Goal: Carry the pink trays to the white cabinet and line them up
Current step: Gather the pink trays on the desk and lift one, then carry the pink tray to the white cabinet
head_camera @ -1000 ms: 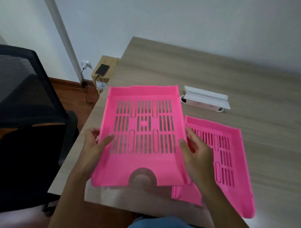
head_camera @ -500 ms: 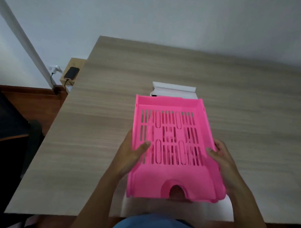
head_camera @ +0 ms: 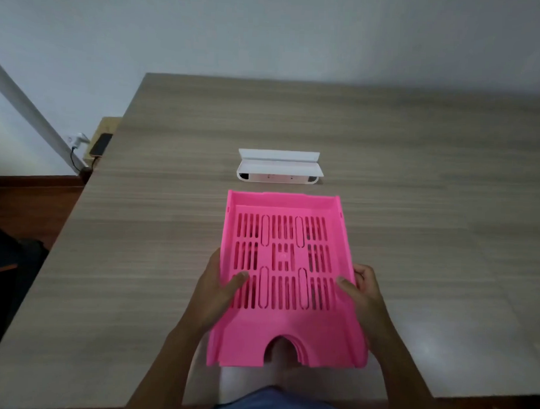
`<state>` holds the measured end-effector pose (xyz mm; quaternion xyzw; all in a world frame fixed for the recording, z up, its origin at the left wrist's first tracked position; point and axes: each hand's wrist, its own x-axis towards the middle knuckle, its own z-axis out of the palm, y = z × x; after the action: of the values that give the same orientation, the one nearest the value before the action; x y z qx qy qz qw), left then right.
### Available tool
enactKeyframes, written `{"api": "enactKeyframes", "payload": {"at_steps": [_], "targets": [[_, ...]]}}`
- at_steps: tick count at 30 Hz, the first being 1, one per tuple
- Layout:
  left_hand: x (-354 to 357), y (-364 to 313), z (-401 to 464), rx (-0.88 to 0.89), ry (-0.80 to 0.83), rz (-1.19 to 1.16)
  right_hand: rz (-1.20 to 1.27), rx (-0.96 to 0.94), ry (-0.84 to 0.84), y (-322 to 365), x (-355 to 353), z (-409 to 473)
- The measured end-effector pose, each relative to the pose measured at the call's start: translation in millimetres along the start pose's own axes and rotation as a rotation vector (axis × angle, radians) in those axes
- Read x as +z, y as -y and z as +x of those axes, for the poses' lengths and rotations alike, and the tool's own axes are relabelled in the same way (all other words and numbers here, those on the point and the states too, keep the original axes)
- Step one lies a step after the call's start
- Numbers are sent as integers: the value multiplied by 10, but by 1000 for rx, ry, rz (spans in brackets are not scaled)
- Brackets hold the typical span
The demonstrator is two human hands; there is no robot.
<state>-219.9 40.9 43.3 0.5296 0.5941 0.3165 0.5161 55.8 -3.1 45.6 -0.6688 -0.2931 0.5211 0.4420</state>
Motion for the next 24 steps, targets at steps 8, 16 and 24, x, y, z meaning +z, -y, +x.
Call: {"api": "enactKeyframes", "payload": {"at_steps": [8,16,24], "targets": [[42,80,66,-52,-28,-24,-92,-26,-32,-102,6,90],[-20,107,265,-168,-118,-266,-37,32,-21,-68,35,335],[-49,162,248,-342,245,-558,203,265,309,-31,-23,489]]}}
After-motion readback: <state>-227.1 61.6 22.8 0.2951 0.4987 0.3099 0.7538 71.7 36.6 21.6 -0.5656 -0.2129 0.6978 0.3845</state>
